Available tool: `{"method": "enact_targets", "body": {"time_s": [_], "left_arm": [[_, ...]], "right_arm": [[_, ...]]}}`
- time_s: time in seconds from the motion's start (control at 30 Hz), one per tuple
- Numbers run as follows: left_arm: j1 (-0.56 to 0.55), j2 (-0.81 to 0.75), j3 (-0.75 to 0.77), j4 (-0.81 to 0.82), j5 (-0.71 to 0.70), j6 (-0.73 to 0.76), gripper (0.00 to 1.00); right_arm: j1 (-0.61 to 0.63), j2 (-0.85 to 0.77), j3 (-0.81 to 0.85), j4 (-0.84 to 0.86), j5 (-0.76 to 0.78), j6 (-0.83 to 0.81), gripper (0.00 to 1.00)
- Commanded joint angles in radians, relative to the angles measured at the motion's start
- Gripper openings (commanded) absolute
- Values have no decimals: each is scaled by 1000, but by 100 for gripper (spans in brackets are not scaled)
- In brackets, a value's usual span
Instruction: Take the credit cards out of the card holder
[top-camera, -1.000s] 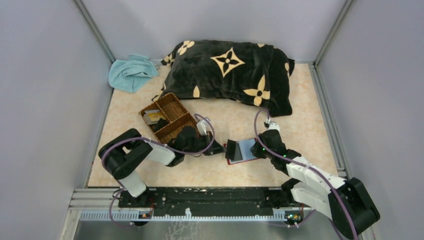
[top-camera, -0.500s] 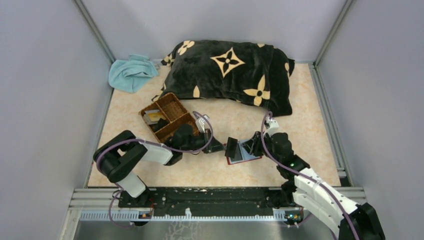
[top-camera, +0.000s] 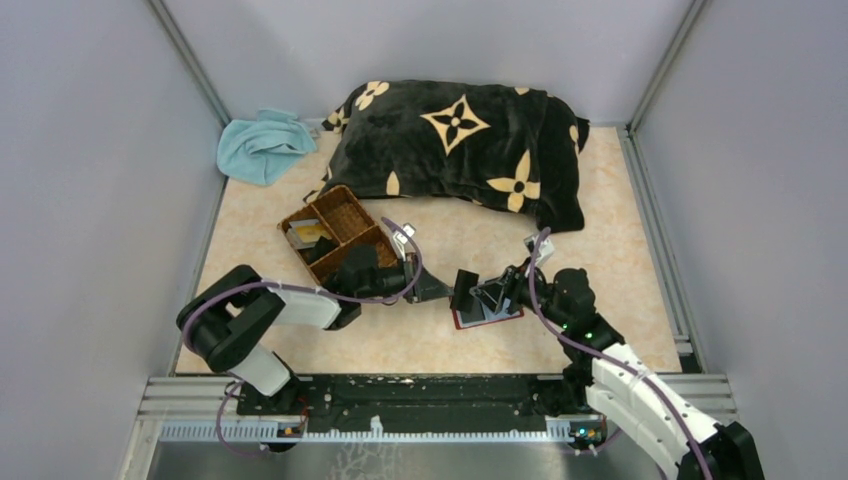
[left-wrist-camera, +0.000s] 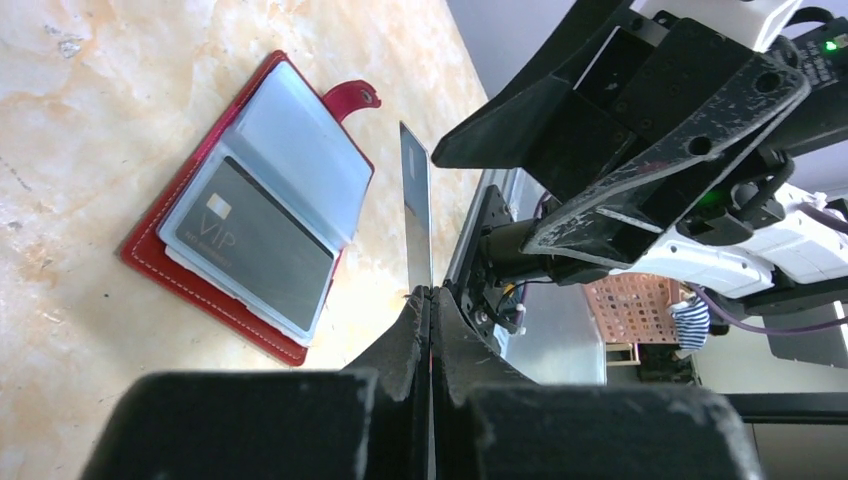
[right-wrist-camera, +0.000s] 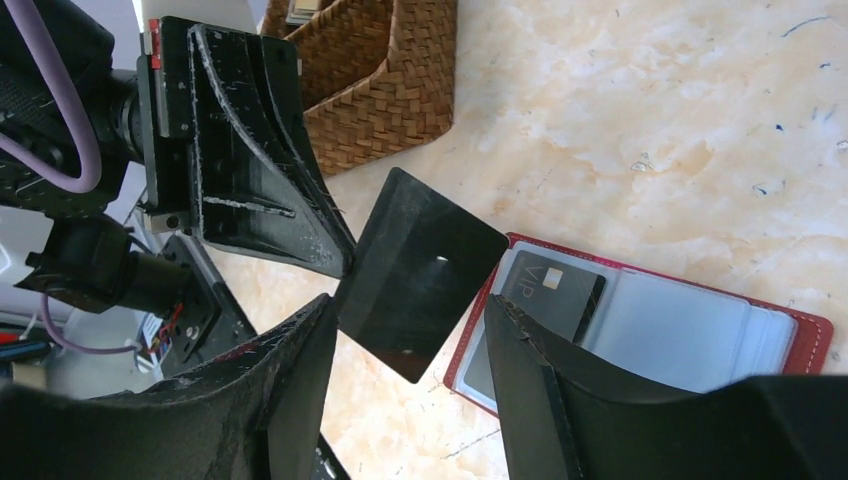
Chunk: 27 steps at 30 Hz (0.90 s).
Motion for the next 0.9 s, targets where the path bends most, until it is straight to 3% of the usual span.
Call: {"method": "enact_targets", "body": {"time_s": [0.0,0.27,0.87], "left_arm": [[9,-42,-17,64,42,-13,0],[14,-74,-22,72,57,-26,0],[26,-103,-30,106,92,-65,0]], "right_arm": [[-23,20,10,91,-72,-26,57],[-52,55,-3,150,-120,-14,57],[-128,135,-90,499,-351,113,61]]}}
